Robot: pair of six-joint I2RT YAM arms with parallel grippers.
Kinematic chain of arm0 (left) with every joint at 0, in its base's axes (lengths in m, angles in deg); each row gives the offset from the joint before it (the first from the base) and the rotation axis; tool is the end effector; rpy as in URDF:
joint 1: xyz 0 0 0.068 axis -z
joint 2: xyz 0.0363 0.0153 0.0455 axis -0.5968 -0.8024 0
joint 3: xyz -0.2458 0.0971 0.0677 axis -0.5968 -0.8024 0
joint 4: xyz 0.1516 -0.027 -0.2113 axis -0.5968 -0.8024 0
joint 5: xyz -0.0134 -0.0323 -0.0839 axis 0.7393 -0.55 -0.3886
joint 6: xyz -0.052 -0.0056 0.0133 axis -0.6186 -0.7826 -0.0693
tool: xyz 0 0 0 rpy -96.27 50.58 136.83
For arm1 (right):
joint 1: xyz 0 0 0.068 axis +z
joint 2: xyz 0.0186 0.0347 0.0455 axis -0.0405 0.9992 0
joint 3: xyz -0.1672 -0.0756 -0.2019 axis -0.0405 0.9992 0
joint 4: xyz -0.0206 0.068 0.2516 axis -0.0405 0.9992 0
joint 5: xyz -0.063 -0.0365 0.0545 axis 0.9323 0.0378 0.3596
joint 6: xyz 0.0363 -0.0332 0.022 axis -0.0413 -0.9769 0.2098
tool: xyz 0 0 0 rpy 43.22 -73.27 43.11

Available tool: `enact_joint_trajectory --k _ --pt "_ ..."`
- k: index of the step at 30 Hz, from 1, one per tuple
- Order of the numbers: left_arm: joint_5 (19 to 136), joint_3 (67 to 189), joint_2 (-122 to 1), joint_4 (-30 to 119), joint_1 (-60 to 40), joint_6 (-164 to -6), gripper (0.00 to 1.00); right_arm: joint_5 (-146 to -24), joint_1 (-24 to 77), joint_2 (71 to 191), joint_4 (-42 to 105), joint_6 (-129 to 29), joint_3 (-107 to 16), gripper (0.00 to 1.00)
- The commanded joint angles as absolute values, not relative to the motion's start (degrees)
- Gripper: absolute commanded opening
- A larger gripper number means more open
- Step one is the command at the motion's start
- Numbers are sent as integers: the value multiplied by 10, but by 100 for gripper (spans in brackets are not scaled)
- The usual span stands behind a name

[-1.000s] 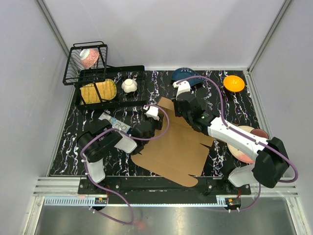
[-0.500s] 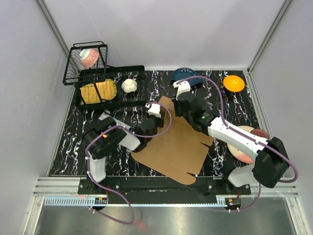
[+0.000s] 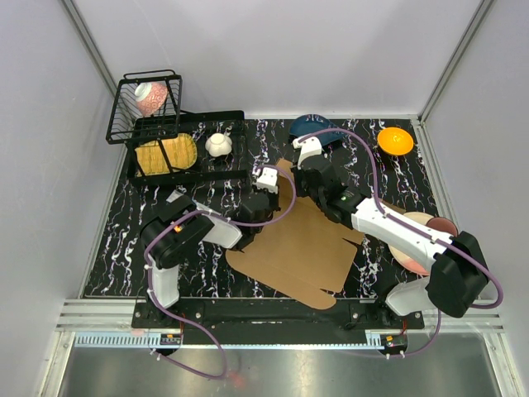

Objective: Fold the paper box

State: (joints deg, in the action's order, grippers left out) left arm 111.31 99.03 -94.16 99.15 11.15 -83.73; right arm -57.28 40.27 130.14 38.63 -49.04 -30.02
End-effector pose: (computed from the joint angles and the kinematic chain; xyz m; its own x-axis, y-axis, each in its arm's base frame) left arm 0.2574 -0.2608 0.1479 -0.1681 -0.0488 -0.9846 0.3568 0.9280 -0.1070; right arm 0.2447 0.2086 0.2972 -0.3950 -0.1907 -0.8987 -0.3672 0.9294 -0.0359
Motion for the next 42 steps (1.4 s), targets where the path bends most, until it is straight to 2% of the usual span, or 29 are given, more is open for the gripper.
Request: enact_joint_trajectory --k 1,6,10,21,26,42 --pt "1123 1033 -941 943 120 -864 0 -609 405 1312 406 -490 -288 17" --pt "1157 1009 -940 963 120 -876 0 -618 406 1319 406 -487 -281 17" --pt "1157 970 -937 1036 120 -874 23 -620 406 1323 406 -486 -278 16" --pt "1121 961 -925 1093 113 -865 46 -621 406 1326 406 -487 -282 16" --pt "1092 990 -926 1053 91 -895 47 -620 405 1324 406 -487 -281 16" --pt "1025 1072 -955 966 66 -970 40 -621 404 1328 407 -491 -281 16"
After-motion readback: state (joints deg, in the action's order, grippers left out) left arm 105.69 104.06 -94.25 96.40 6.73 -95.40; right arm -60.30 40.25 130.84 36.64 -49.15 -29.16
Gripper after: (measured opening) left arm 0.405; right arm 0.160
